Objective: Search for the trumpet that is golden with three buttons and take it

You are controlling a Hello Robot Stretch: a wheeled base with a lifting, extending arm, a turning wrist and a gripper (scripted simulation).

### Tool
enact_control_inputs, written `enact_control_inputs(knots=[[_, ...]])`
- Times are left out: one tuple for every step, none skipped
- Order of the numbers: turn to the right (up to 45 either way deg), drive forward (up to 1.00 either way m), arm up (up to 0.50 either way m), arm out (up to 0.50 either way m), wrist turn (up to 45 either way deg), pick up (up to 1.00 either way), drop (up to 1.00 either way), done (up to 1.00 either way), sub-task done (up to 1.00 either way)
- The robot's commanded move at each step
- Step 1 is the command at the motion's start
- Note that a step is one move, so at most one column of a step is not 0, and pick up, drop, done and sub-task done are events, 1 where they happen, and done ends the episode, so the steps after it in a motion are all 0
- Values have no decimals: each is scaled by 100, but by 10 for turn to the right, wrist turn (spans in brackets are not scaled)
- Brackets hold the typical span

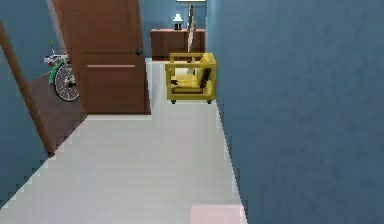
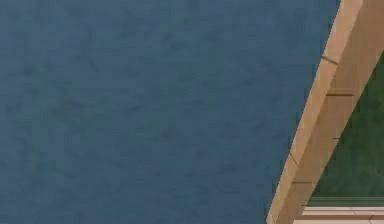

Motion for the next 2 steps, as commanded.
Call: enact_control_inputs(knots=[[-450,0,0,0,0,0,0,0,0],[-330,0,0,0,0,0,0,0,0]])
